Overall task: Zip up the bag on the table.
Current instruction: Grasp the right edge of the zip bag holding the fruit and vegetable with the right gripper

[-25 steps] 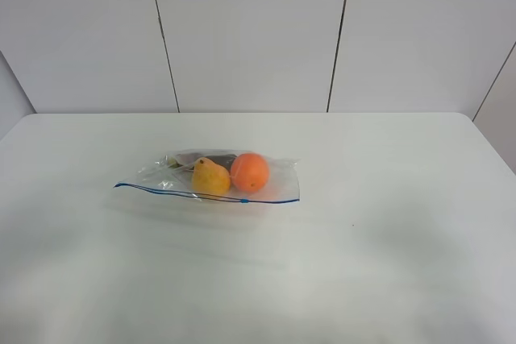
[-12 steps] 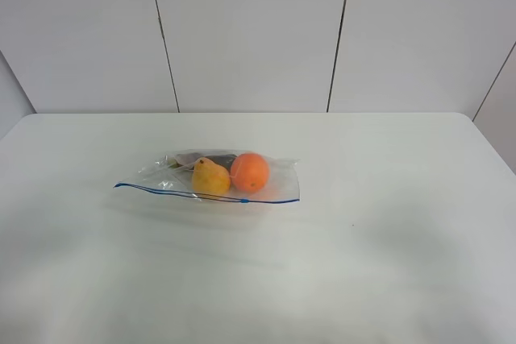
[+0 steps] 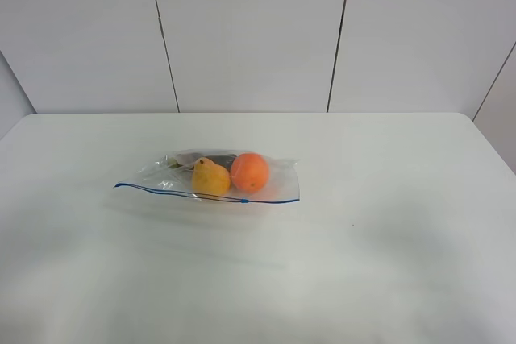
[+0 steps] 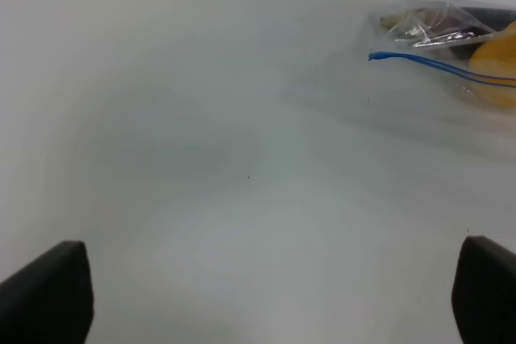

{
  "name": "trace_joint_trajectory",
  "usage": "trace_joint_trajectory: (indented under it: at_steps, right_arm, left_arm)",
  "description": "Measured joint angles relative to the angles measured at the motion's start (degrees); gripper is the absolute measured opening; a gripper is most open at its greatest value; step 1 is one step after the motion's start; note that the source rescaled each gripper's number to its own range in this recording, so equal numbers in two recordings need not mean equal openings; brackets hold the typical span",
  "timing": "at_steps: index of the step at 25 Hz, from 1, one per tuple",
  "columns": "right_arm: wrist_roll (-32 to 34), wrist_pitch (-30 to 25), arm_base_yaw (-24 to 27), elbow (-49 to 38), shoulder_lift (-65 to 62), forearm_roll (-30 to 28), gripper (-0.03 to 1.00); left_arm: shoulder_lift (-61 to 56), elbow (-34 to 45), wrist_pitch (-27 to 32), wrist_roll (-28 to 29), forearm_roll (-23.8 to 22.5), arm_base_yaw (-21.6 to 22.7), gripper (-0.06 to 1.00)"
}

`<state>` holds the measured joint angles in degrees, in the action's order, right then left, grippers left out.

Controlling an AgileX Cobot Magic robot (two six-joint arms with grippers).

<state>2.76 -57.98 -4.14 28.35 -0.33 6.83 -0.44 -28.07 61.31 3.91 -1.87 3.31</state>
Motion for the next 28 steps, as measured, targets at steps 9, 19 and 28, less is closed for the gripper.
trace_joint_trajectory:
  at_steps: [9, 19, 28]
  right_arm:
    - [-0.5, 12.7, 0.0, 0.6, 13.9, 8.5, 0.68]
    - [-18.0, 25.1, 0.0, 0.6, 43.7, 27.5, 0.66]
    - [-43.8, 25.7, 0.0, 0.9, 67.0, 55.1, 0.65]
  left_arm:
    - [0.0, 0.0, 0.0, 0.0, 0.0, 0.0, 1.0]
    - [0.0, 0.0, 0.0, 0.0, -0.6, 0.0, 1.0]
    - [0.0, 0.0, 0.0, 0.0, -0.6, 0.0, 1.0]
